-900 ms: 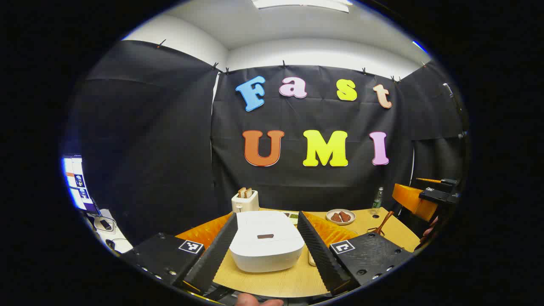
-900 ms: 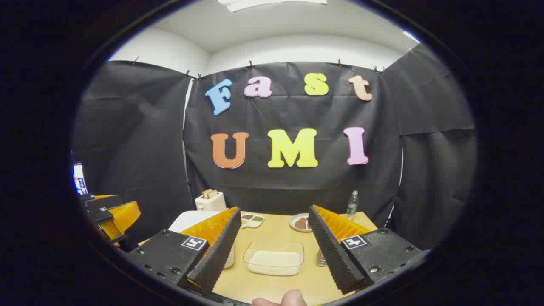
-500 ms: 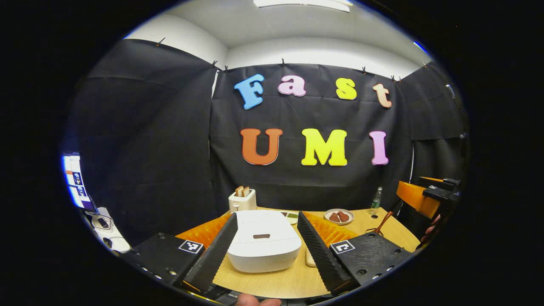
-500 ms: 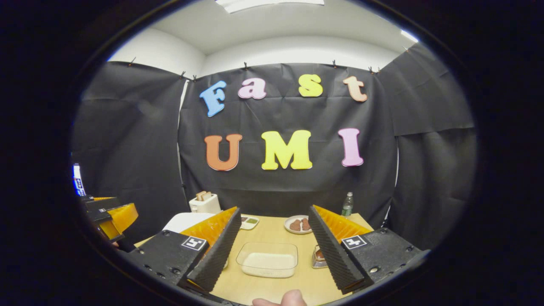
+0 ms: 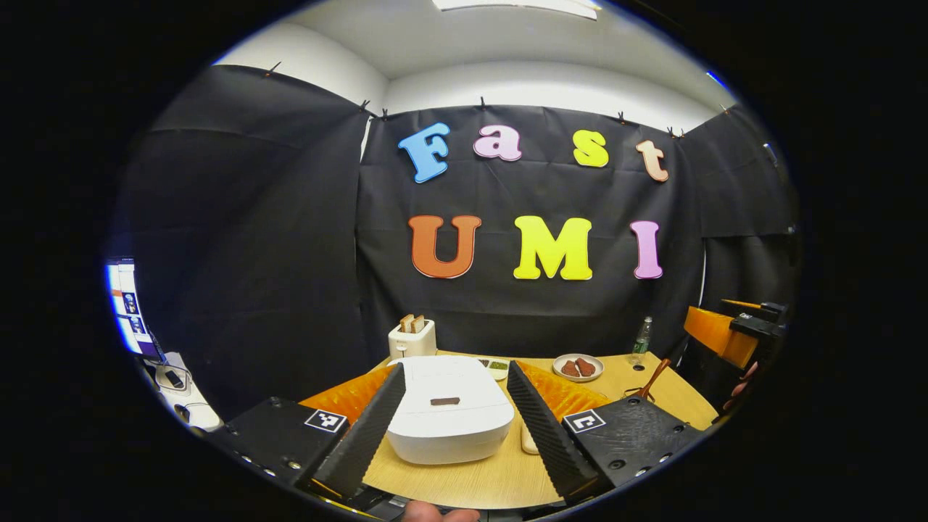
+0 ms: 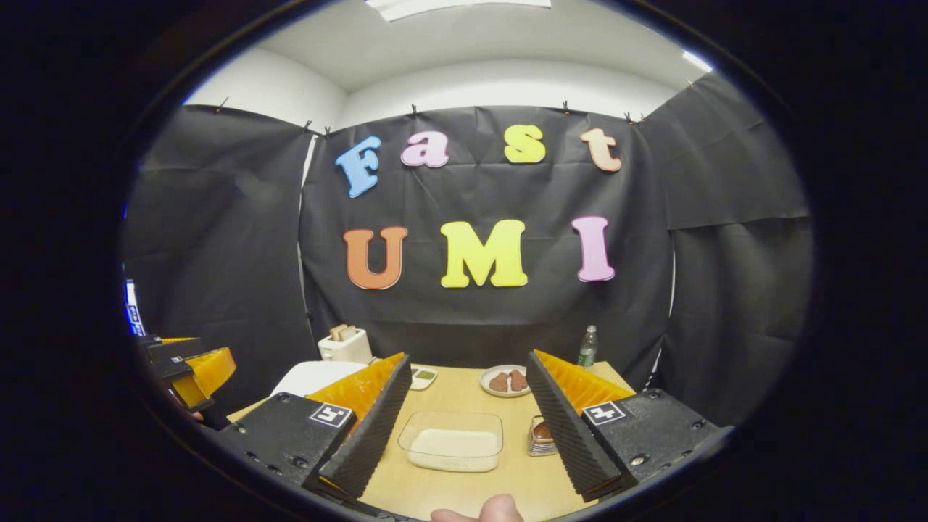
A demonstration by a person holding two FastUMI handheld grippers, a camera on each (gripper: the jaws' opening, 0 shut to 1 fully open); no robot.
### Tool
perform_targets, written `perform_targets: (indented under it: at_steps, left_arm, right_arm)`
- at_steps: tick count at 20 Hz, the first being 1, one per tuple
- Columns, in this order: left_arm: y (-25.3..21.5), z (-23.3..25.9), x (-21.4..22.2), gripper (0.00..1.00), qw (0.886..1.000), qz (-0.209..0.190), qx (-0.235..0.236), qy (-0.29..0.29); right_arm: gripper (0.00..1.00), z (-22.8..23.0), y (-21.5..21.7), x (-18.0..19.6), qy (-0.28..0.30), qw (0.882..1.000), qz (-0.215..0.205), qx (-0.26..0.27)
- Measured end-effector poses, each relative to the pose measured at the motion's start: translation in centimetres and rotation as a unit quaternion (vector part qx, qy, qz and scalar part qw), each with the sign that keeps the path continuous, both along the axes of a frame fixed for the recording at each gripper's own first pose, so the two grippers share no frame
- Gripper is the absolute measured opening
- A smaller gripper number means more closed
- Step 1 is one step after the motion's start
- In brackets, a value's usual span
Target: Close the left gripper, press the button to open the rice cooker; take a wooden spoon from the chopstick holder with the right hand, scoop a spoonful of rice and pour it into the rice cooker, then put the wooden spoon back into the chopstick holder.
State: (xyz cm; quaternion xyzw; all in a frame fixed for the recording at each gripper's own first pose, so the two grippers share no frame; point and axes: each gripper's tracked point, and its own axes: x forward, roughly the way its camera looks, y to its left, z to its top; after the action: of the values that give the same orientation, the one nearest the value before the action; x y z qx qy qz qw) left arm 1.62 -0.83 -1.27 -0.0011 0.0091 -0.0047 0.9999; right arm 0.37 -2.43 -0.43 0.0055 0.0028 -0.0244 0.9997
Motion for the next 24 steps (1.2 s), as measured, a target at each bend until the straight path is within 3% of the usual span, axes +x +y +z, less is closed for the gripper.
perform_targets:
  at_steps: [12,20,21,22,23,24]
  left_arm:
    - [-2.2,-1.8,1.0,0.93,0.999,-0.021,-0.002,0.034]
    - [-3.0,-5.4,4.8,0.9,0.991,-0.04,-0.01,0.131]
    - [-2.9,-6.0,5.6,0.66,0.989,-0.039,-0.006,0.143]
    - [-2.7,-6.4,6.4,0.66,0.987,-0.036,-0.003,0.156]
    - [-2.1,-6.6,7.1,0.54,0.986,-0.032,-0.003,0.166]
    - [-1.9,-6.9,7.8,0.5,0.984,-0.028,-0.007,0.177]
  right_arm:
    - [0.97,-2.1,-3.0,-0.1,0.029,0.999,-0.018,0.007]
    - [0.97,-3.5,-7.3,1.3,0.054,0.997,-0.052,0.02]
    - [0.97,-3.5,-7.9,1.6,0.056,0.997,-0.056,0.024]
    - [0.97,-3.6,-8.4,2.0,0.058,0.996,-0.06,0.026]
    - [1.0,-3.7,-8.9,2.4,0.061,0.996,-0.062,0.028]
    - [0.98,-3.7,-9.3,2.8,0.063,0.996,-0.064,0.03]
